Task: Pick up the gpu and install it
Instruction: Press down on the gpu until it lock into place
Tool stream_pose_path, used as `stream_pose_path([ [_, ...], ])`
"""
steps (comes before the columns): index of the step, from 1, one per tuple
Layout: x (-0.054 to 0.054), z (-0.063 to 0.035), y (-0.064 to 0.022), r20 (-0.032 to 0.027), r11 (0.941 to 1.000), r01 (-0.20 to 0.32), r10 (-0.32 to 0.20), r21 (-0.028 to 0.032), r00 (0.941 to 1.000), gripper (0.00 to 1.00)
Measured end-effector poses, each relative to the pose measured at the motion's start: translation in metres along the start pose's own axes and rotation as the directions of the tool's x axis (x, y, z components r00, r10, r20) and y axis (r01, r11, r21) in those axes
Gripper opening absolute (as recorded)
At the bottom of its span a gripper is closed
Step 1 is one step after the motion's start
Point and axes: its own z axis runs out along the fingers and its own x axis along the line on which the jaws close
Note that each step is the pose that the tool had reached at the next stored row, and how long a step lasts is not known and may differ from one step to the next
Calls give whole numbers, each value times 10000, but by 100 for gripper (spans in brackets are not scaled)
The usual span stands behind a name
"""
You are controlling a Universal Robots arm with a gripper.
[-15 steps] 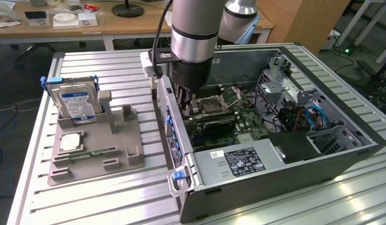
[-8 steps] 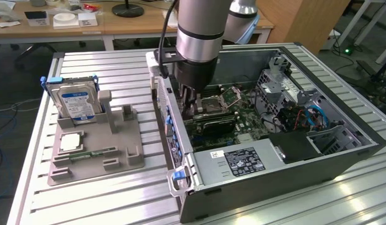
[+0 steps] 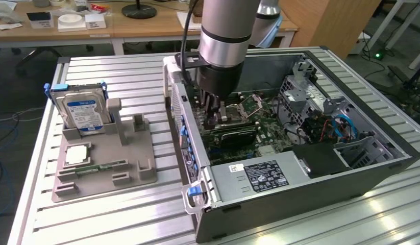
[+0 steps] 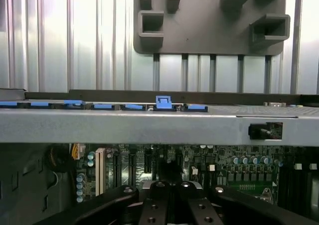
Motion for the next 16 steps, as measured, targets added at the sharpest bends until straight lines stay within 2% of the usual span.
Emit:
stream_pose_path([
  [2,-1,5,-23,-1,10000,1,-1,-1,10000,11],
  [6,0,26,-133,1,10000,1,-1,0,10000,11],
  [12,1,67,-245,1,10000,1,-1,1,10000,11],
  [16,-7,109,-361,2,10000,9,-9,4,10000,11],
])
